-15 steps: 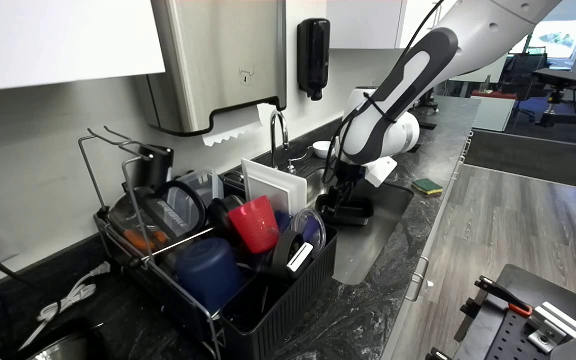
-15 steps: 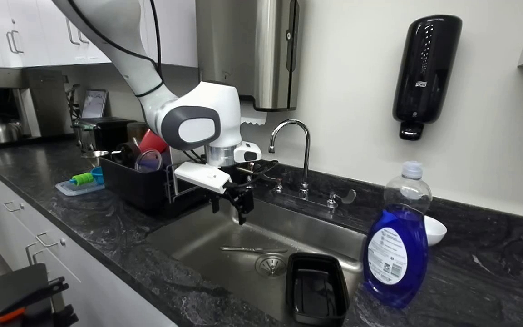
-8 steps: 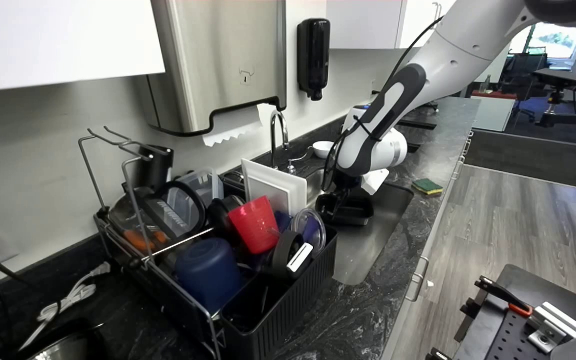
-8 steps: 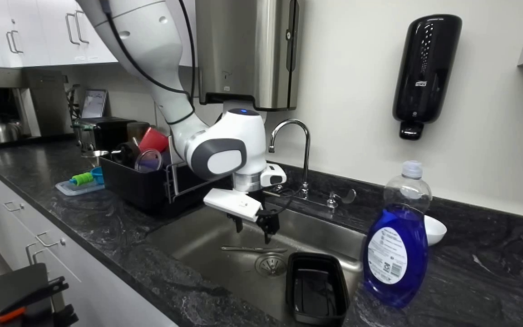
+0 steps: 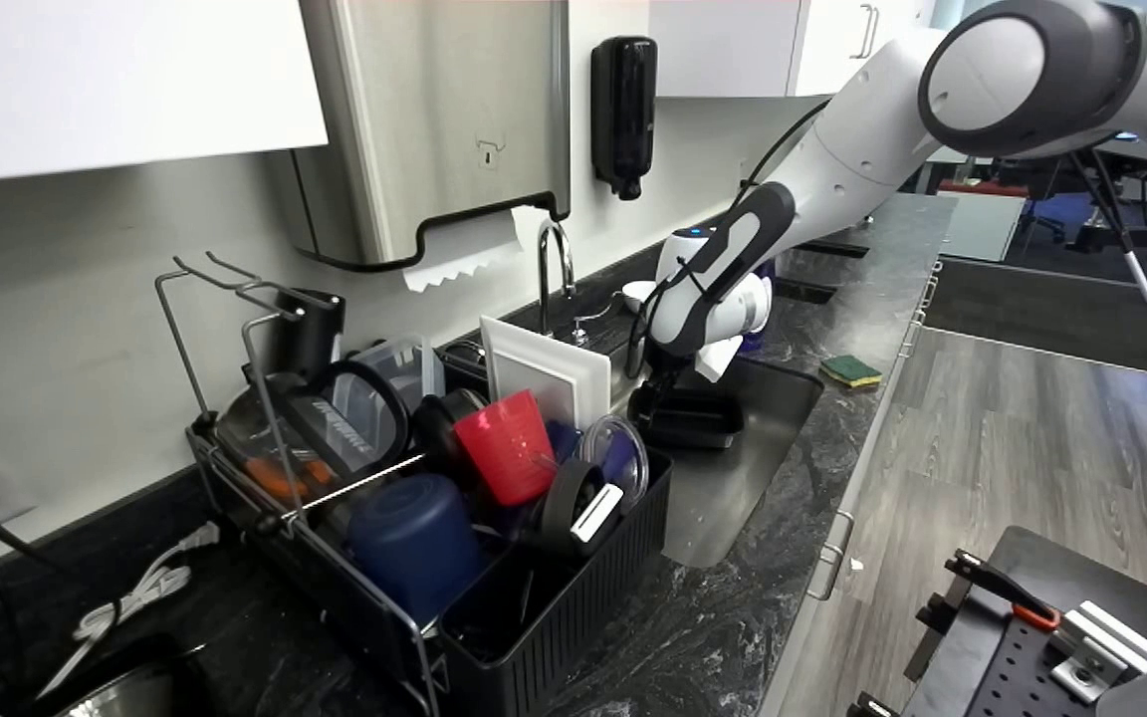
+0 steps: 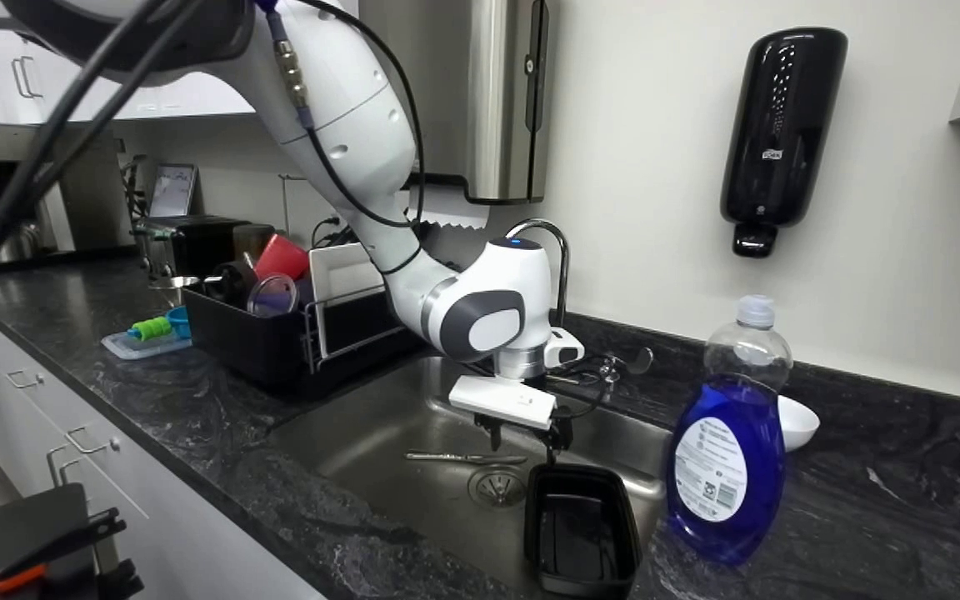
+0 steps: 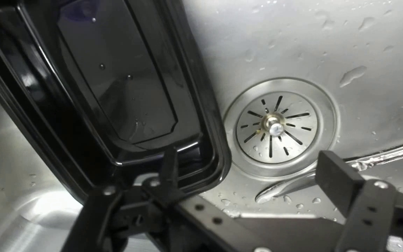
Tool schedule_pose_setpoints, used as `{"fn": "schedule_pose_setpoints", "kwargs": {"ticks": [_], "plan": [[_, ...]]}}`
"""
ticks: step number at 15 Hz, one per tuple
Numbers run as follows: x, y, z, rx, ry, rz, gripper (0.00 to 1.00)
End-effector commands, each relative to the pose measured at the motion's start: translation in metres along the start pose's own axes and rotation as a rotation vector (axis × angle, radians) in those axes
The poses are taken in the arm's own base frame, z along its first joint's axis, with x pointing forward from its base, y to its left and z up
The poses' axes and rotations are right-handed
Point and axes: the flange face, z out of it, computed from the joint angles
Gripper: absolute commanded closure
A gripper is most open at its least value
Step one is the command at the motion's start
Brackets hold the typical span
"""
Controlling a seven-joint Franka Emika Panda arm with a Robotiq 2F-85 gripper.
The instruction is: Move the black bowl from the sink to on the plate dryer
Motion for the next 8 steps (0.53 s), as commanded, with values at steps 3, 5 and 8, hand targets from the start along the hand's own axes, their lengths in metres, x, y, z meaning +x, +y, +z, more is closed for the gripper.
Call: {"fn": "schedule_pose_setpoints", "kwargs": {"ticks": [3, 5, 8], "plan": [[0.02, 0.023, 0.015, 0.051, -0.054, -0.108, 0.0], [0.02, 0.03, 0.019, 0.063, -0.069, -0.133, 0.0], [0.016, 0.035, 0.028, 0.069, -0.091, -0.155, 0.0]]}}
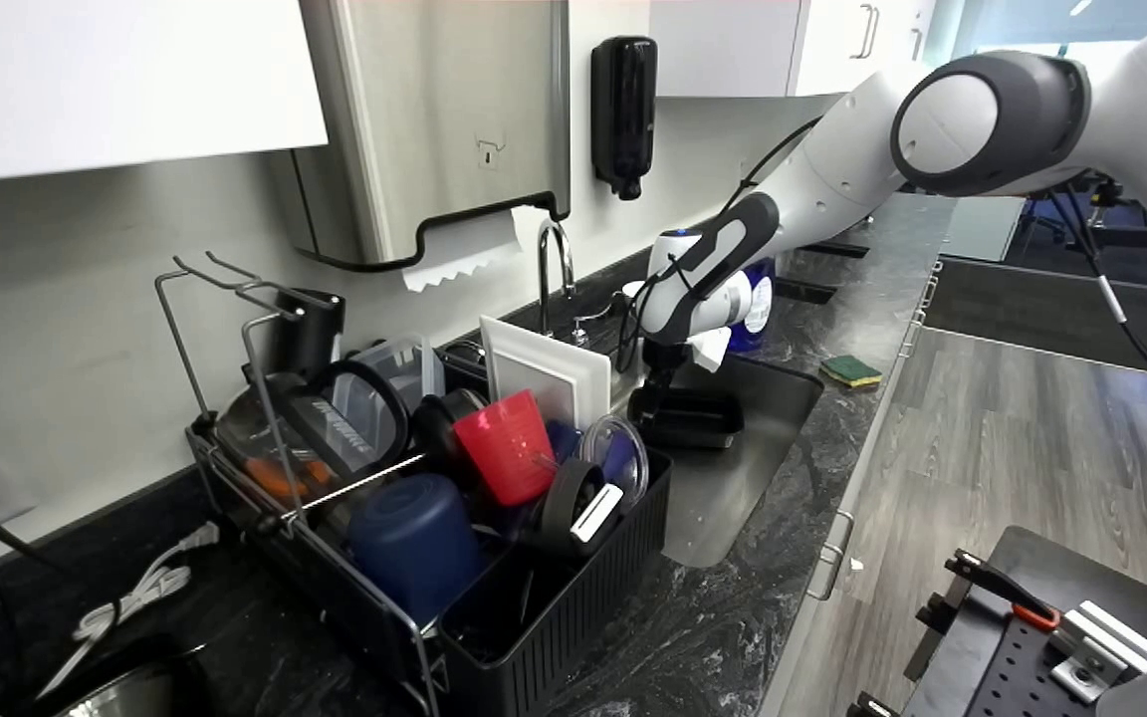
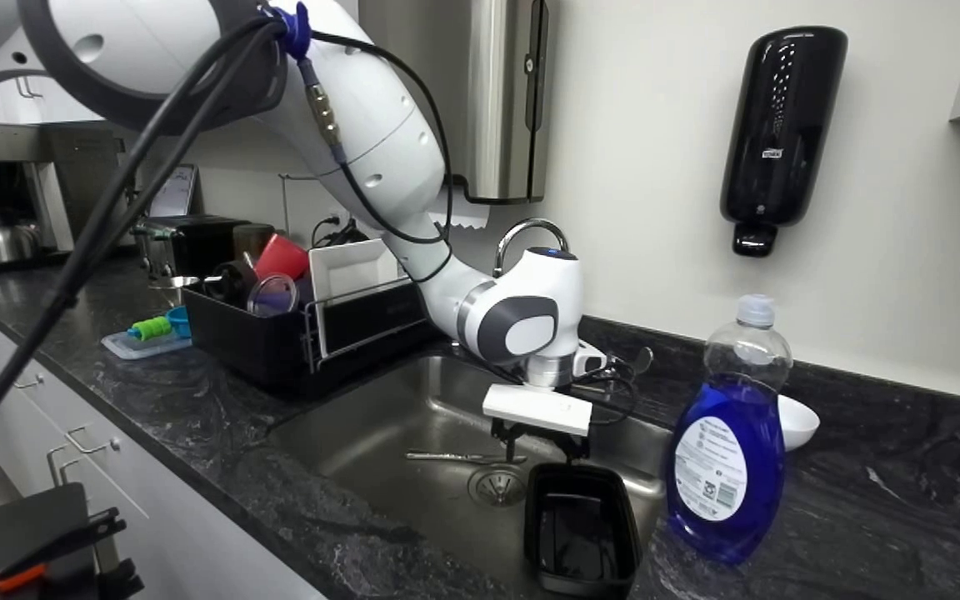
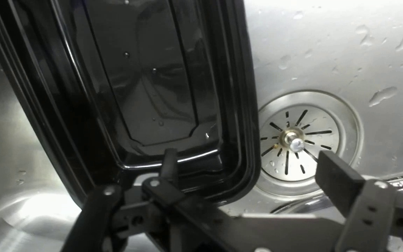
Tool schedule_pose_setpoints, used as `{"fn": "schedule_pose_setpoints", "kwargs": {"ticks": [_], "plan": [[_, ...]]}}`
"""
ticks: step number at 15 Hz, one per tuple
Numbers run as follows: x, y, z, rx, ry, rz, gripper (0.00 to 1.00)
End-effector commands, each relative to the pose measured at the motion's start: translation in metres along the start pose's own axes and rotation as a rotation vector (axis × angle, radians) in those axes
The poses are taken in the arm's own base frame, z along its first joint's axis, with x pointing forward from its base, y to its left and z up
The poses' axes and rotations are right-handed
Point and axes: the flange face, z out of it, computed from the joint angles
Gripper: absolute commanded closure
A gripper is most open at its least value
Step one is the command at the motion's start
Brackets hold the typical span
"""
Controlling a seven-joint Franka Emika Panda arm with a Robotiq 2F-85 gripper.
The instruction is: Move the black bowl from the sink to on the plate dryer
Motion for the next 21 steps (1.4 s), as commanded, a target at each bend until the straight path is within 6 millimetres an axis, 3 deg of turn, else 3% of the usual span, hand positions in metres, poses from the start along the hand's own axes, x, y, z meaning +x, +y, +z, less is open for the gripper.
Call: {"fn": "schedule_pose_setpoints", "kwargs": {"ticks": [1, 8, 9, 10, 19, 21], "plan": [[0.0, 0.005, 0.012, 0.02, -0.023, -0.044, 0.0], [-0.001, -0.004, 0.034, 0.02, -0.041, -0.074, 0.0], [-0.001, -0.005, 0.036, 0.02, -0.041, -0.077, 0.25], [-0.001, -0.006, 0.037, 0.019, -0.041, -0.081, 0.26], [-0.002, -0.007, 0.035, -0.003, -0.041, -0.099, 0.91], [-0.001, -0.007, 0.034, -0.012, -0.038, -0.098, 0.99]]}}
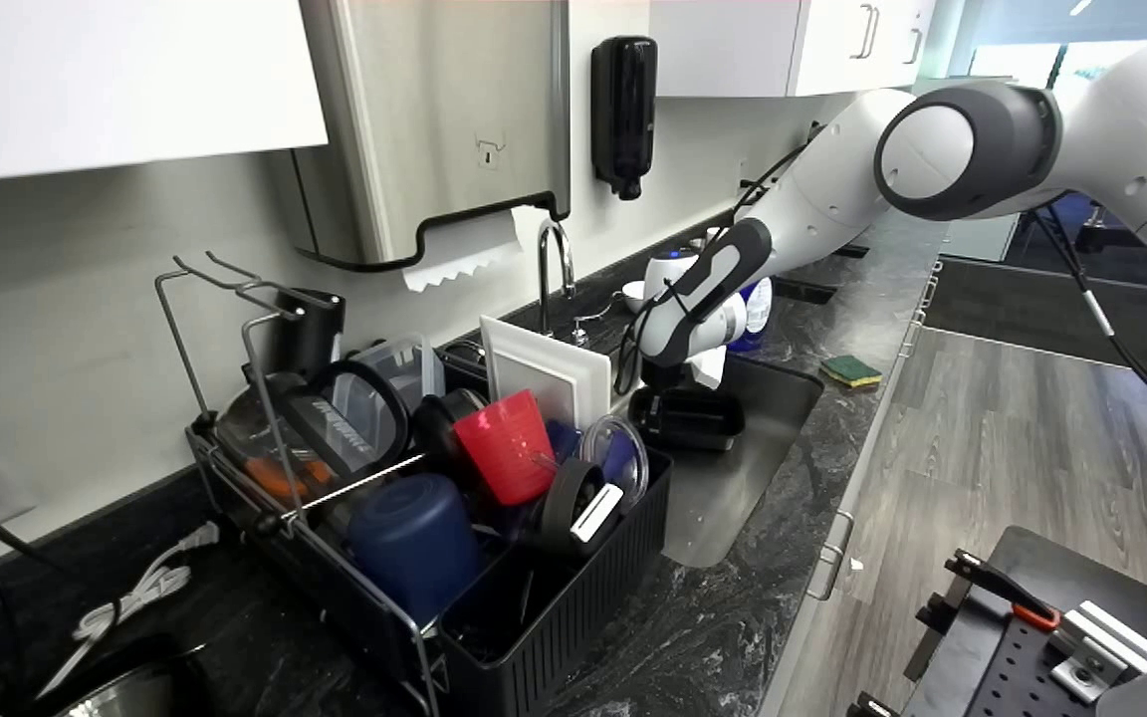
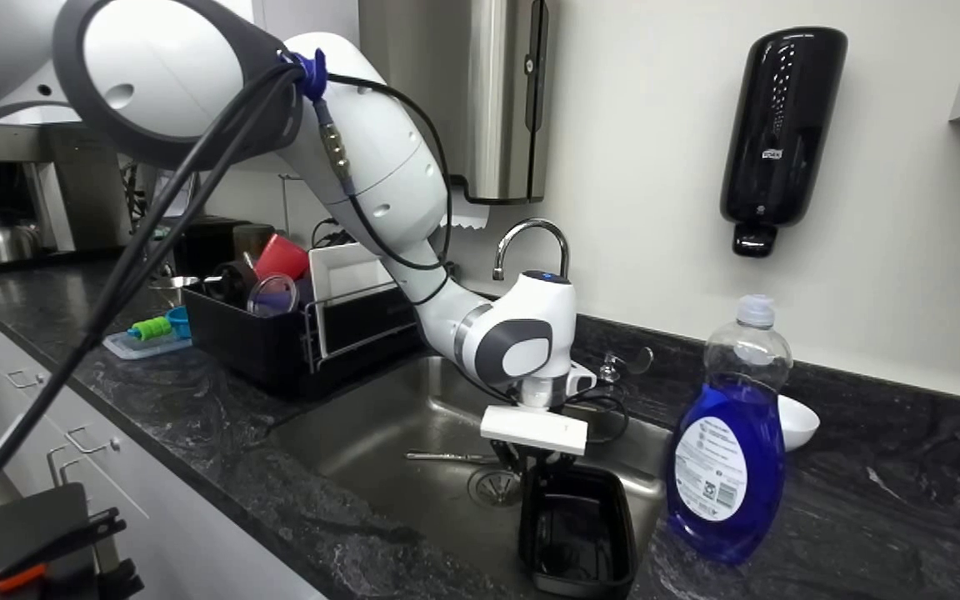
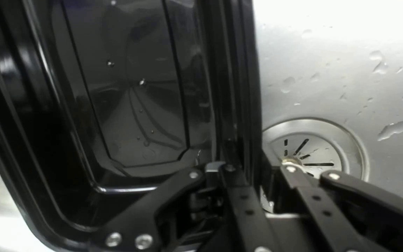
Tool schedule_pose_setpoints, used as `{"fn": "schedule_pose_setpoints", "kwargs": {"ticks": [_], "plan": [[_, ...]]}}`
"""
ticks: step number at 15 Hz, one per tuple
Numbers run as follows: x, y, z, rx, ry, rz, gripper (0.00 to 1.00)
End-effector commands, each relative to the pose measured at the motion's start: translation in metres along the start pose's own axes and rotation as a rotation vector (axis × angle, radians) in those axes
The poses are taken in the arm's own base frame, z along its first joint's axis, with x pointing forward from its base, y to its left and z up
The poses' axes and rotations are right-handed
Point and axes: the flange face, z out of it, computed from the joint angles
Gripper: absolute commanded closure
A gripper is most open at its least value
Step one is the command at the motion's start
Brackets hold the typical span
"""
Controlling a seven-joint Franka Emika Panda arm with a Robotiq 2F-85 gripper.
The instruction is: Move the black bowl from the sink to on the plate dryer
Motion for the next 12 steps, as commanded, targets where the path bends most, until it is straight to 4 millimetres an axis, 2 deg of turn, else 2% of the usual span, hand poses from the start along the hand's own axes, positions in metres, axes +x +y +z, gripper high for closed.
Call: {"fn": "schedule_pose_setpoints", "kwargs": {"ticks": [1, 3, 6, 12], "plan": [[0.002, 0.002, -0.002, -0.028, 0.007, -0.015, 1.0], [0.006, 0.001, -0.011, -0.046, 0.036, 0.007, 0.97], [0.013, -0.002, -0.029, -0.075, 0.089, 0.038, 0.99], [0.023, -0.021, -0.07, -0.141, 0.185, 0.1, 0.98]]}}
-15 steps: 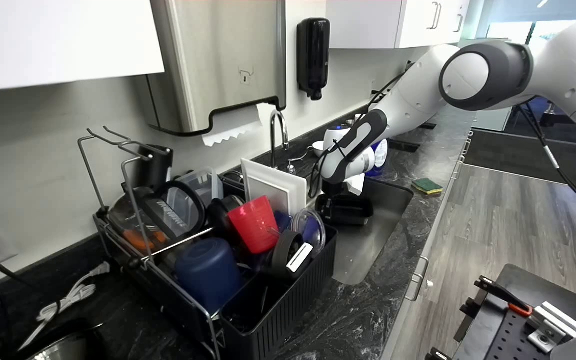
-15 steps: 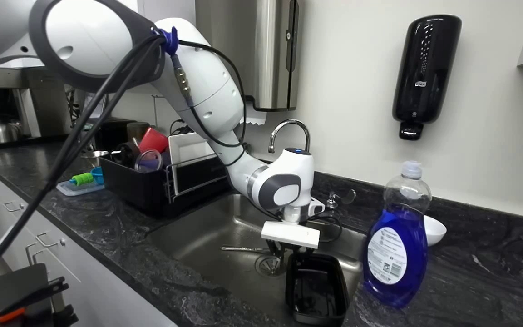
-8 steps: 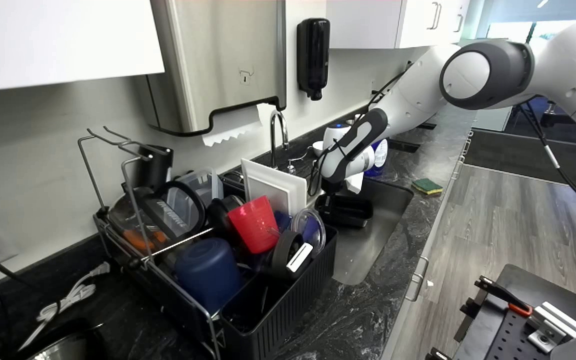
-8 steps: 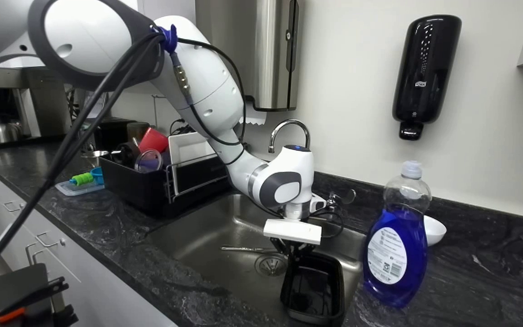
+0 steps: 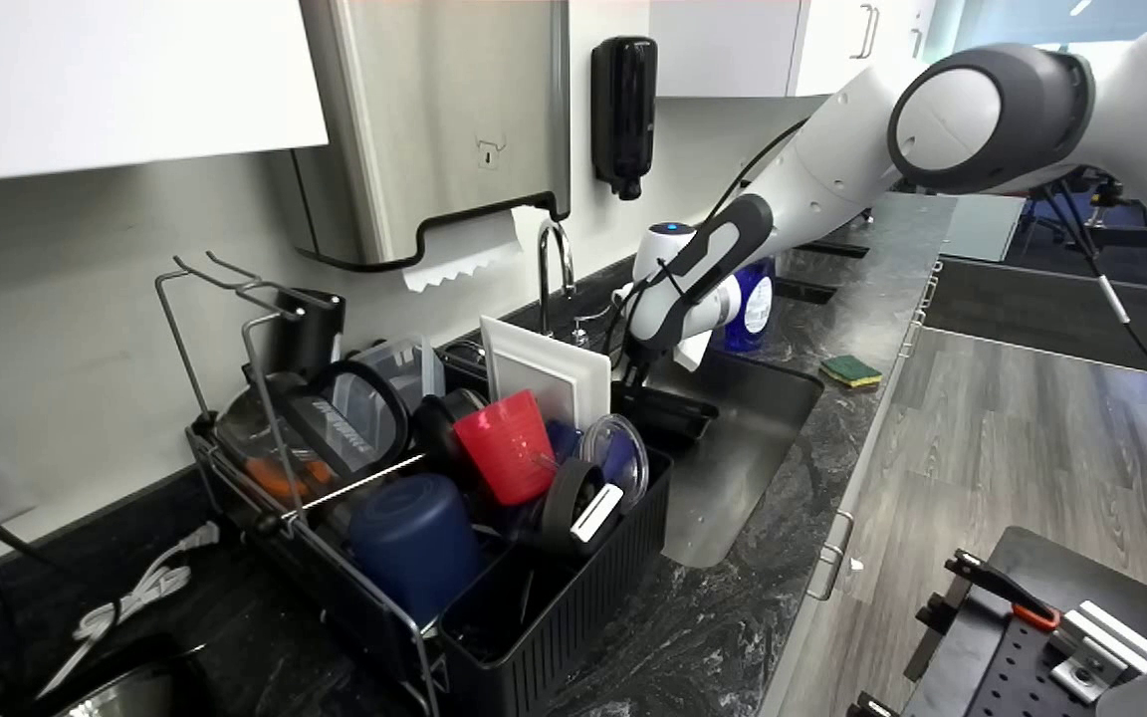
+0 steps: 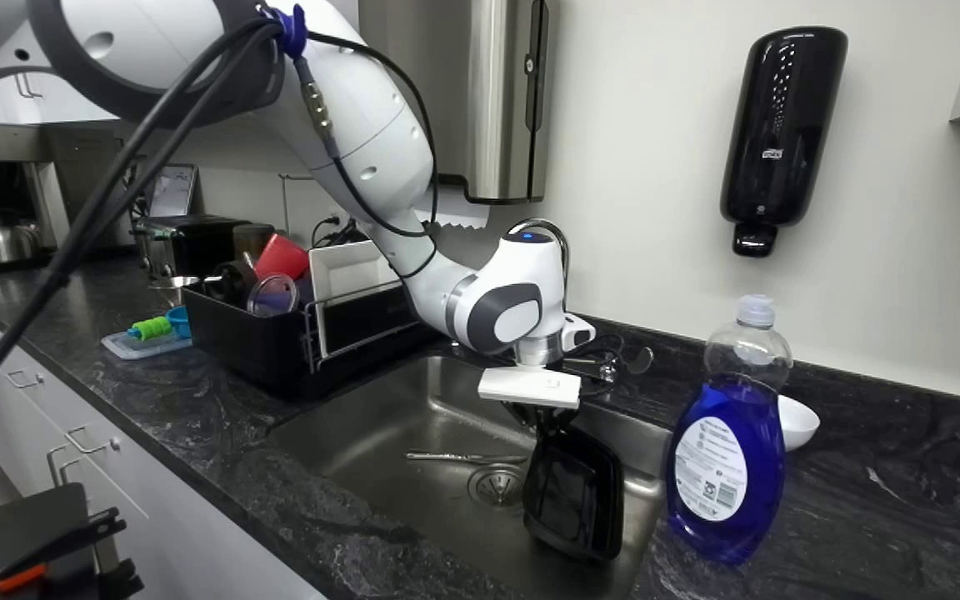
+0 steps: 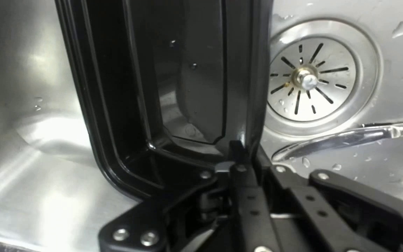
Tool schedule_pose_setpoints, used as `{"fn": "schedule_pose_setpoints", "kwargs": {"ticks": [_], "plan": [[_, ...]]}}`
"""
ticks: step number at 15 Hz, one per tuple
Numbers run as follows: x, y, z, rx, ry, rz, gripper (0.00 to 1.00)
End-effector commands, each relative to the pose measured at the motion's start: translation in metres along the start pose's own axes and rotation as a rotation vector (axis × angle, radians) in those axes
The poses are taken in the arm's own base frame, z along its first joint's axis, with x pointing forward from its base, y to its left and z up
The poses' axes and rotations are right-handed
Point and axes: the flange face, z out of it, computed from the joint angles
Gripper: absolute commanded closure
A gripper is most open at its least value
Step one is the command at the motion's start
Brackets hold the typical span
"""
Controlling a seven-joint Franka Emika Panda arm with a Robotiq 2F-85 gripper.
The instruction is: Move the black bowl from the sink to on the plate dryer
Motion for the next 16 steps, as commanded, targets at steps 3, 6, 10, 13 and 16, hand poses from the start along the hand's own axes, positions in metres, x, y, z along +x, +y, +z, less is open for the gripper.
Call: {"fn": "schedule_pose_setpoints", "kwargs": {"ticks": [3, 6, 10, 13, 16], "plan": [[-0.012, -0.017, -0.036, -0.046, 0.06, 0.063, 0.98], [-0.021, -0.024, -0.055, -0.062, 0.082, 0.093, 0.98], [-0.039, -0.034, -0.086, -0.077, 0.109, 0.134, 0.98], [-0.052, -0.042, -0.11, -0.082, 0.135, 0.164, 0.98], [-0.062, -0.051, -0.132, -0.073, 0.162, 0.219, 0.98]]}}
